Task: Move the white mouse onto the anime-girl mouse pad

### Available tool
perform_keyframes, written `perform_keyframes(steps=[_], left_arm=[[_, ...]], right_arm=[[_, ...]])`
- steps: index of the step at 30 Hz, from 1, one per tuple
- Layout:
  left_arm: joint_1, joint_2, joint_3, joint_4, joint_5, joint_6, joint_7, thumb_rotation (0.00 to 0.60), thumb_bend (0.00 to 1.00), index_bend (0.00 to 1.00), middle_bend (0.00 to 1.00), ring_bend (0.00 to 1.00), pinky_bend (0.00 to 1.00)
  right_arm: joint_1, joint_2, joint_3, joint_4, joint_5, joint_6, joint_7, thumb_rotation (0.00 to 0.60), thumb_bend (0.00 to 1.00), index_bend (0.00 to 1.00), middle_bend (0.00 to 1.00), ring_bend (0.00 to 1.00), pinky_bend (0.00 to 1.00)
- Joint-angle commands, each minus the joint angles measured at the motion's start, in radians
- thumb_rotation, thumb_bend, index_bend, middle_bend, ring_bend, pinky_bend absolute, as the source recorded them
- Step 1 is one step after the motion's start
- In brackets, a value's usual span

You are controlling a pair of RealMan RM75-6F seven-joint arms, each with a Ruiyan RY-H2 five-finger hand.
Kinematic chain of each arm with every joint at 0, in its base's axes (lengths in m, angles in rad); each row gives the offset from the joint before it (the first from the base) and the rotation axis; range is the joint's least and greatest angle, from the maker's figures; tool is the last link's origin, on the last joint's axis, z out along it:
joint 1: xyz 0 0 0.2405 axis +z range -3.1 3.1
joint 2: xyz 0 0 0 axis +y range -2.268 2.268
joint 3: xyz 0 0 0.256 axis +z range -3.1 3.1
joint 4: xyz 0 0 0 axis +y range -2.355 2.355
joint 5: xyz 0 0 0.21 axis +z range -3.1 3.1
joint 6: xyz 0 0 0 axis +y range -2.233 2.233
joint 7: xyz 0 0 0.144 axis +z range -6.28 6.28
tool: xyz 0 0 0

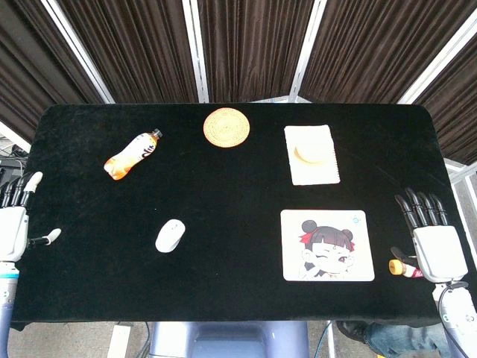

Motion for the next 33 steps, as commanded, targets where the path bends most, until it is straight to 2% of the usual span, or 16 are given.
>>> perform_keyframes(steps=[1,5,8,11,14,19,23,28,33], left_arm=[[0.002,0.000,-0.007,0.020,0.012,-0.020,-0.008,0.600,0.00,0.00,0.00,0.00,0.00],[-0.019,-0.012,-0.015,0.066,0.063,-0.065,-0.030,0.600,0.00,0.00,0.00,0.00,0.00],[-0.080,-0.014,0.004,0.125,0.160,-0.156,-0.015,0.600,0.00,0.00,0.00,0.00,0.00],[-0.168,-0.028,0.023,0.198,0.286,-0.255,0.011,0.600,0.00,0.00,0.00,0.00,0.00],[-0.263,-0.076,0.047,0.322,0.448,-0.320,-0.023,0.600,0.00,0.00,0.00,0.00,0.00],[-0.379,-0.188,0.104,0.598,0.722,-0.252,-0.143,0.600,0.00,0.06,0.00,0.00,0.01],[-0.457,-0.274,0.158,0.816,0.869,-0.199,-0.198,0.600,0.00,0.13,0.00,0.03,0.07],[-0.522,-0.353,0.218,0.987,0.960,-0.189,-0.223,0.600,0.00,0.16,0.00,0.03,0.09],[-0.545,-0.413,0.238,1.068,0.977,-0.164,-0.250,0.600,0.00,0.17,0.00,0.01,0.09]], right_arm=[[-0.001,0.001,0.000,-0.003,0.001,-0.002,0.004,0.600,0.00,0.05,0.00,0.00,0.00],[-0.003,0.005,0.003,-0.008,0.007,-0.002,0.009,0.600,0.00,0.05,0.00,0.00,0.00],[-0.005,0.007,0.009,-0.014,0.012,0.002,0.010,0.600,0.00,0.05,0.00,0.00,0.00],[-0.005,0.007,0.013,-0.019,0.015,0.004,0.006,0.600,0.00,0.05,0.00,0.00,0.00],[-0.005,0.004,0.016,-0.018,0.027,-0.003,0.000,0.600,0.00,0.05,0.00,0.00,0.00],[-0.008,0.002,0.023,-0.009,0.057,-0.012,-0.005,0.600,0.00,0.05,0.00,0.00,0.00],[-0.011,-0.001,0.025,0.000,0.073,-0.017,-0.011,0.600,0.00,0.05,0.00,0.00,0.00],[-0.012,-0.004,0.031,0.007,0.090,-0.021,-0.015,0.600,0.00,0.05,0.00,0.00,0.00],[-0.013,-0.006,0.034,0.011,0.100,-0.023,-0.016,0.600,0.00,0.05,0.00,0.00,0.00]])
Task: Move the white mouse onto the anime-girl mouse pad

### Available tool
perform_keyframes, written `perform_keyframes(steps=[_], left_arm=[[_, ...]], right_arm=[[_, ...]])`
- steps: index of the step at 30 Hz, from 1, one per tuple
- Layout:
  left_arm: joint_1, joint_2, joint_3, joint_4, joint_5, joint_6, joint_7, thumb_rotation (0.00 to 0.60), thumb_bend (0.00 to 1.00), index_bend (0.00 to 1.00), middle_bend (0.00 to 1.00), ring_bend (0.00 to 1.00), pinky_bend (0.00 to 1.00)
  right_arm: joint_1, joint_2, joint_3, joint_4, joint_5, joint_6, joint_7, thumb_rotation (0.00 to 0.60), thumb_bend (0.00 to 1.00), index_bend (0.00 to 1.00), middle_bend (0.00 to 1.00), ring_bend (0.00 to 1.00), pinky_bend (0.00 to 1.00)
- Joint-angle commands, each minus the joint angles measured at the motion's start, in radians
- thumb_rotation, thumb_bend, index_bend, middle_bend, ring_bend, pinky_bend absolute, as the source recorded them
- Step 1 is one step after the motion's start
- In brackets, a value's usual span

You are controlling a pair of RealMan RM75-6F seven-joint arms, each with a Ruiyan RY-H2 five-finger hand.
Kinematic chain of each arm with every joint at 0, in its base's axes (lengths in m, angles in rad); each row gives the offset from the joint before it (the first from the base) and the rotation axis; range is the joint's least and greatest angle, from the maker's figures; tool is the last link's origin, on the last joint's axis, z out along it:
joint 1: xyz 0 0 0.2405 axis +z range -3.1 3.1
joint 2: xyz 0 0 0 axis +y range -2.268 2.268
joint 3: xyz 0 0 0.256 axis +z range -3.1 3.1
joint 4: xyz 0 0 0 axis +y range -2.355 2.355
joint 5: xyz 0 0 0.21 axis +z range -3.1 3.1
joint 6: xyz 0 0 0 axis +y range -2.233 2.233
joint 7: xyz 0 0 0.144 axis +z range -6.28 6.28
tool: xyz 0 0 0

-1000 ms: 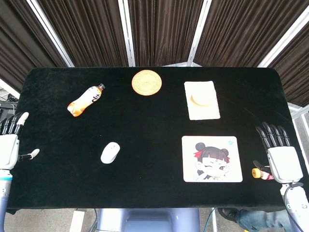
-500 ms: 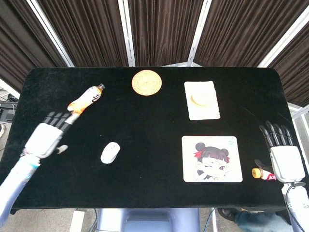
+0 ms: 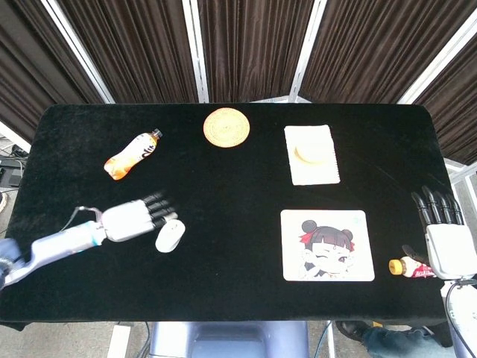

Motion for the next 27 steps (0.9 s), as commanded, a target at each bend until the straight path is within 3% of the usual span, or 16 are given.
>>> perform_keyframes(steps=[1,19,22,27], left_arm=[[-0.031,-0.052,0.029,0.058,0.019,0.026,-0.031,0.600,0.00,0.17,0.00,0.01,0.09],[-0.090,-0.186,0.104,0.189,0.025,-0.031,-0.062,0.600,0.00,0.21,0.01,0.04,0.09],[-0.097,-0.203,0.114,0.203,0.019,-0.024,-0.075,0.600,0.00,0.30,0.12,0.16,0.17],[-0.101,-0.222,0.120,0.211,-0.004,-0.019,-0.090,0.600,0.00,0.54,0.36,0.35,0.33]], right_arm=[[-0.001,0.000,0.002,0.001,0.004,-0.001,0.001,0.600,0.00,0.05,0.00,0.00,0.00],[-0.002,0.002,0.017,0.022,0.042,-0.015,0.019,0.600,0.00,0.05,0.00,0.00,0.00],[-0.002,0.003,0.018,0.026,0.047,-0.019,0.023,0.600,0.00,0.05,0.00,0.00,0.00],[-0.003,0.005,0.019,0.027,0.050,-0.022,0.031,0.600,0.00,0.05,0.00,0.00,0.00]])
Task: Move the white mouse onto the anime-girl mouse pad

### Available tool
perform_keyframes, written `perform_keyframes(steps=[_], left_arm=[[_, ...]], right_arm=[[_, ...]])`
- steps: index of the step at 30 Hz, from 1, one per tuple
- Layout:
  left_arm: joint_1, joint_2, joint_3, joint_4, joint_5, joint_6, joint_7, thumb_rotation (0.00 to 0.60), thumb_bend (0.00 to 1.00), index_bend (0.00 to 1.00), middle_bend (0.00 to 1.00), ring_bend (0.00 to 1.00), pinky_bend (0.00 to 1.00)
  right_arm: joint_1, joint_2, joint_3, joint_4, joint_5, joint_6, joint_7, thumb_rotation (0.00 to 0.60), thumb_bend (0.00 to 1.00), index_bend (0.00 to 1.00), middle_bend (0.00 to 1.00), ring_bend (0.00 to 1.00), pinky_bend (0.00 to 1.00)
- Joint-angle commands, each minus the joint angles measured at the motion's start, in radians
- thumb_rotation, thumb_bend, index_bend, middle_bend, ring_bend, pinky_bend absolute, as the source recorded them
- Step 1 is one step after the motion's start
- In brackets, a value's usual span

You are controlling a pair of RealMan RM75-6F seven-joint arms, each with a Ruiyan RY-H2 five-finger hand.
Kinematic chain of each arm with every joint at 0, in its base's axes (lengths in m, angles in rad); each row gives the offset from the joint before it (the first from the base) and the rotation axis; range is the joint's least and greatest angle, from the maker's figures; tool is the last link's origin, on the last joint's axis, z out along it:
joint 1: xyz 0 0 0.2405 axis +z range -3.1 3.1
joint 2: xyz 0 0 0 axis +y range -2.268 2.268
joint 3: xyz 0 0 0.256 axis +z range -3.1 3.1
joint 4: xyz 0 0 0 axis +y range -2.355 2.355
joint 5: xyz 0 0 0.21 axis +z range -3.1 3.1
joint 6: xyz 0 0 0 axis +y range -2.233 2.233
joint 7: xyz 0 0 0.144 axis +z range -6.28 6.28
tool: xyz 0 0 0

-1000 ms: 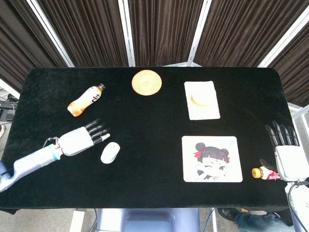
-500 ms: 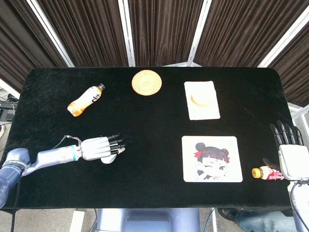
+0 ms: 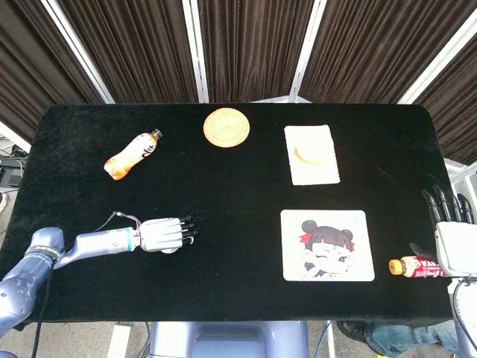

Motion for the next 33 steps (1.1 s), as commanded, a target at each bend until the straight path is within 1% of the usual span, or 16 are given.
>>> perform_keyframes(steps=[1,4,7,11,15,17,19,22,25,26,28,33], left_arm=[[-0.002,-0.009,-0.003,0.000,-0.016,0.010,-0.010,0.600,0.00,0.56,0.37,0.37,0.34],[-0.010,-0.011,-0.016,-0.012,-0.039,0.029,-0.023,0.600,0.00,0.60,0.39,0.39,0.36],[-0.025,-0.006,-0.034,-0.034,-0.064,0.034,-0.031,0.600,0.00,0.61,0.39,0.39,0.37],[-0.050,0.001,-0.054,-0.070,-0.092,0.006,-0.031,0.600,0.00,0.61,0.39,0.39,0.38],[-0.084,0.006,-0.084,-0.128,-0.133,-0.056,-0.032,0.600,0.00,0.62,0.39,0.39,0.38],[-0.107,0.005,-0.108,-0.168,-0.161,-0.099,-0.029,0.600,0.00,0.62,0.39,0.39,0.38],[-0.162,-0.018,-0.155,-0.209,-0.201,-0.186,-0.009,0.600,0.00,0.61,0.39,0.39,0.38],[-0.200,-0.029,-0.184,-0.255,-0.240,-0.279,0.020,0.600,0.00,0.61,0.39,0.39,0.38],[-0.227,-0.039,-0.206,-0.283,-0.265,-0.334,0.041,0.600,0.00,0.61,0.39,0.39,0.38],[-0.254,-0.056,-0.219,-0.287,-0.270,-0.363,0.050,0.600,0.00,0.61,0.39,0.39,0.38],[-0.279,-0.069,-0.226,-0.290,-0.279,-0.399,0.060,0.600,0.00,0.61,0.39,0.39,0.38],[-0.312,-0.093,-0.227,-0.284,-0.289,-0.434,0.068,0.600,0.00,0.61,0.38,0.39,0.38]], right_arm=[[-0.001,0.001,0.000,0.001,0.001,0.000,0.002,0.600,0.00,0.05,0.00,0.00,0.00],[0.000,0.000,0.000,0.000,-0.001,-0.001,0.000,0.600,0.00,0.05,0.00,0.00,0.00],[0.001,-0.001,-0.001,-0.001,-0.001,-0.004,0.000,0.600,0.00,0.05,0.00,0.00,0.00],[0.002,-0.002,-0.001,0.000,0.003,-0.008,-0.001,0.600,0.00,0.05,0.00,0.00,0.00],[0.004,-0.003,0.001,0.002,0.008,-0.014,-0.001,0.600,0.00,0.05,0.00,0.00,0.00],[0.006,-0.004,0.002,0.003,0.012,-0.019,-0.001,0.600,0.00,0.05,0.00,0.00,0.00],[0.010,-0.007,0.005,0.008,0.025,-0.031,0.000,0.600,0.00,0.05,0.00,0.00,0.00],[0.013,-0.009,0.009,0.012,0.039,-0.040,0.003,0.600,0.00,0.05,0.00,0.00,0.00],[0.013,-0.010,0.012,0.015,0.050,-0.047,0.010,0.600,0.00,0.05,0.00,0.00,0.00],[0.015,-0.010,0.016,0.020,0.061,-0.053,0.014,0.600,0.00,0.05,0.00,0.00,0.00],[0.017,-0.010,0.019,0.025,0.069,-0.060,0.018,0.600,0.00,0.05,0.00,0.00,0.00],[0.018,-0.009,0.024,0.035,0.085,-0.067,0.025,0.600,0.00,0.05,0.00,0.00,0.00]])
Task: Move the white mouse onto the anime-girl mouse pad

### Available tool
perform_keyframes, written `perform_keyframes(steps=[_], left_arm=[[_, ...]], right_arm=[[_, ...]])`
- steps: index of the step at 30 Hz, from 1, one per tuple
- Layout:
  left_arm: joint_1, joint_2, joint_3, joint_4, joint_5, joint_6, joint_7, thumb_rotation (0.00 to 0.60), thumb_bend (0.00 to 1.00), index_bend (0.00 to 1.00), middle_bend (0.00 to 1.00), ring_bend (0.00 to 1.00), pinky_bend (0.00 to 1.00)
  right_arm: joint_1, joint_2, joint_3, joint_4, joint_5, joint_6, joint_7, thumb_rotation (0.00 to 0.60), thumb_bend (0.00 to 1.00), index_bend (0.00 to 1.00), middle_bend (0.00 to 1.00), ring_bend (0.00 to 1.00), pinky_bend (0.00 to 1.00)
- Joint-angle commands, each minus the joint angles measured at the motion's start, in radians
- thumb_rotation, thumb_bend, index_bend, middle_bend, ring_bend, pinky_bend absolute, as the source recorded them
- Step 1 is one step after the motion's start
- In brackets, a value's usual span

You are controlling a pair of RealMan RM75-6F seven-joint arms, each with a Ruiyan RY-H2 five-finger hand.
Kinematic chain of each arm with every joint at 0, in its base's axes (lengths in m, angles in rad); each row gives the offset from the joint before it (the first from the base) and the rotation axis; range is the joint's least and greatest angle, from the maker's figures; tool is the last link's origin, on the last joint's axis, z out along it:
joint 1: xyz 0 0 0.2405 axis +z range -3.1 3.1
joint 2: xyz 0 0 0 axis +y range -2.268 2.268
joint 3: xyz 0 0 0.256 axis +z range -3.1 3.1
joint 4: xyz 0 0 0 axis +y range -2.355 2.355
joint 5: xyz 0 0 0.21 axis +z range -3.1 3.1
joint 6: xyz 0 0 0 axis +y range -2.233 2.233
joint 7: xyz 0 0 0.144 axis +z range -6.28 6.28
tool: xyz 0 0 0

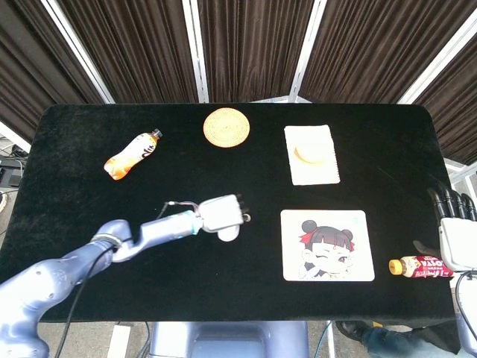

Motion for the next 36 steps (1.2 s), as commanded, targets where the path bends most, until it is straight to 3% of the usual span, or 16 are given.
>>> perform_keyframes(steps=[1,4,7,12,15,24,32,36], left_arm=[[-0.021,-0.019,-0.002,0.008,-0.008,-0.023,0.011,0.600,0.00,0.61,0.38,0.39,0.38],[-0.032,-0.031,0.002,0.020,-0.012,-0.036,0.014,0.600,0.00,0.56,0.35,0.37,0.38],[-0.037,-0.040,0.011,0.032,-0.015,-0.040,0.014,0.600,0.00,0.45,0.27,0.32,0.35],[-0.028,-0.047,0.010,0.038,-0.036,-0.031,0.017,0.600,0.00,0.10,0.02,0.04,0.03],[-0.024,-0.039,0.007,0.030,-0.048,-0.025,0.021,0.600,0.00,0.01,0.00,0.00,0.00],[0.013,0.050,0.003,-0.019,-0.066,0.038,0.108,0.600,0.00,0.00,0.00,0.00,0.00],[0.246,0.254,-0.117,-0.147,-0.308,0.190,0.199,0.600,0.00,0.00,0.00,0.00,0.00],[0.388,0.368,-0.183,-0.313,-0.482,0.261,0.261,0.600,0.00,0.02,0.00,0.00,0.00]], right_arm=[[0.000,0.001,0.003,0.005,0.007,-0.004,0.004,0.600,0.00,0.05,0.00,0.00,0.00],[0.000,0.001,0.003,0.008,0.011,-0.006,0.005,0.600,0.00,0.05,0.00,0.00,0.00],[0.000,0.001,0.002,0.009,0.012,-0.007,0.005,0.600,0.00,0.05,0.00,0.00,0.00],[-0.001,0.000,0.004,0.010,0.013,0.000,-0.002,0.600,0.00,0.05,0.00,0.00,0.00],[-0.002,0.000,0.003,0.007,0.011,0.003,-0.003,0.600,0.00,0.05,0.00,0.00,0.00],[-0.004,0.001,-0.002,-0.001,-0.003,0.010,-0.001,0.600,0.00,0.05,0.00,0.00,0.00],[-0.007,0.002,-0.019,-0.010,-0.034,0.015,0.000,0.600,0.00,0.05,0.00,0.00,0.00],[0.003,0.000,-0.030,-0.019,-0.054,0.002,-0.020,0.600,0.00,0.05,0.00,0.00,0.00]])
